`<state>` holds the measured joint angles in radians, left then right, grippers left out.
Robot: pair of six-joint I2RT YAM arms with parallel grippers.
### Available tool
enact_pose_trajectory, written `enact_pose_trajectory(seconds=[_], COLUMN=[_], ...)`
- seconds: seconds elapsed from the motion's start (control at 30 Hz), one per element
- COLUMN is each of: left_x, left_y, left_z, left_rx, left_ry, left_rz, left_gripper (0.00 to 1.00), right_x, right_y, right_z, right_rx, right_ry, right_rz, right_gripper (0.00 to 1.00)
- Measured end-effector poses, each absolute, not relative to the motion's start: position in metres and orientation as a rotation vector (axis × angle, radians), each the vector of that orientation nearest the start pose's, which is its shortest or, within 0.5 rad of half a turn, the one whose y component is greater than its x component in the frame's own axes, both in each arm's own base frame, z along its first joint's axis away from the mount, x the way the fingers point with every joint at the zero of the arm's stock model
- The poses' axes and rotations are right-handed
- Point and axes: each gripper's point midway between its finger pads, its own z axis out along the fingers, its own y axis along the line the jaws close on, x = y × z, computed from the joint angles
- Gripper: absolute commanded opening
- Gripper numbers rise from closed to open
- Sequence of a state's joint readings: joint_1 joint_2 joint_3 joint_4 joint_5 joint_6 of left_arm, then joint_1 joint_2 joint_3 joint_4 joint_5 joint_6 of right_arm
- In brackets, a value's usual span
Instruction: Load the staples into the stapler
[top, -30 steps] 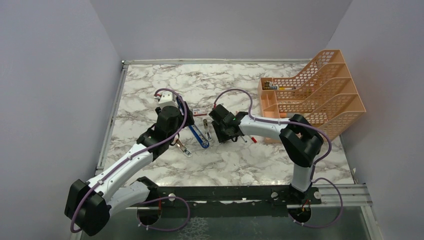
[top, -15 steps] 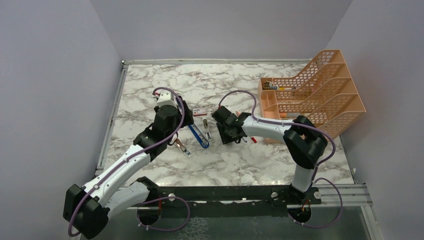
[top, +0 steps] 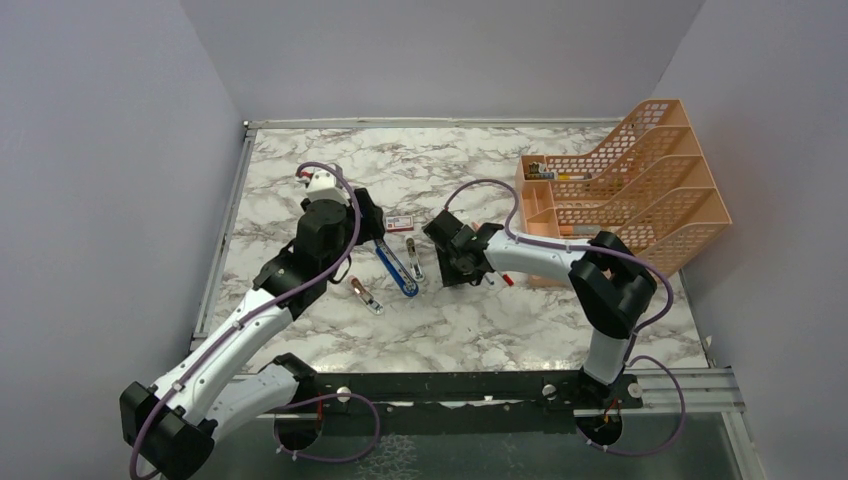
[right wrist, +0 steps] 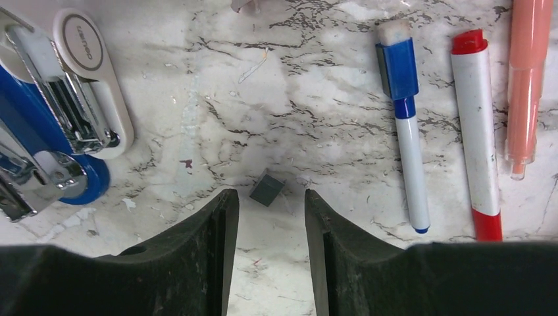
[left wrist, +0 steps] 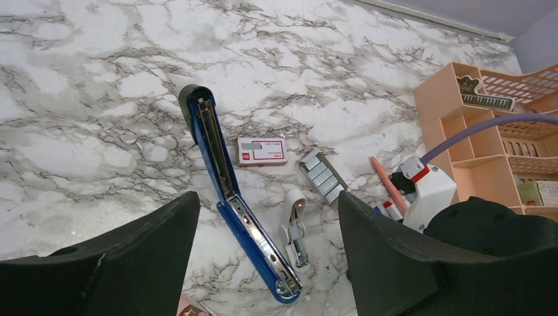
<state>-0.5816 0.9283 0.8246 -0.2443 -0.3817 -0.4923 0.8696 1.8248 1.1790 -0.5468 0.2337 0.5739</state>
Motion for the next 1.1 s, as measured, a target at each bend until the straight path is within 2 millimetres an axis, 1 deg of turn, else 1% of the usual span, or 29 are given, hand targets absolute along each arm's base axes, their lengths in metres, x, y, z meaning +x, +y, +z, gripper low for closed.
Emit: enact_pose_trajectory(seconds=[0.1,0.3,0.4,0.6,0.77,0.83,0.93,1.1], left_x=[0.298,0.295,0.294,0.292,0.292,0.291,0.291,0.291], left_y=[-0.139,-0.136,-0.136,-0.135,-0.135,-0.134,-0.134,-0.134], left_z=[0.244,0.245,0.244,0.246,0.243,0.242,0.24,0.24], left_rx=[-0.164,-0.156,-0.154,-0.156,-0.155,-0.154,-0.154,-0.154], left_ry=[1.899,1.898,1.903,1.896,1.901,1.905,1.909,1.909], left_rz=[-0.36,-0.354,-0.35,-0.355,-0.352,-0.35,-0.348,-0.348], left_gripper=[0.78,0.79,0.79,0.8,0.8,0.8,0.8,0.8], right_x=[0.259,0.267,0.269,0.267,0.266,0.267,0.268,0.266], right_y=[0.279,0.282,0.281,0.275,0.274,0.276,0.277,0.276], right_z=[0.029,0.039,0.041,0.032,0.021,0.021,0.021,0.02], right_rx=[-0.259,-0.134,-0.083,-0.03,-0.027,-0.02,-0.014,-0.006], right_ry=[2.681,2.657,2.65,2.67,2.695,2.697,2.697,2.704], right_rz=[0.124,0.133,0.12,0.068,0.037,0.037,0.038,0.031], right_gripper=[0.45,0.36,0.35,0.39,0.38,0.36,0.3,0.25])
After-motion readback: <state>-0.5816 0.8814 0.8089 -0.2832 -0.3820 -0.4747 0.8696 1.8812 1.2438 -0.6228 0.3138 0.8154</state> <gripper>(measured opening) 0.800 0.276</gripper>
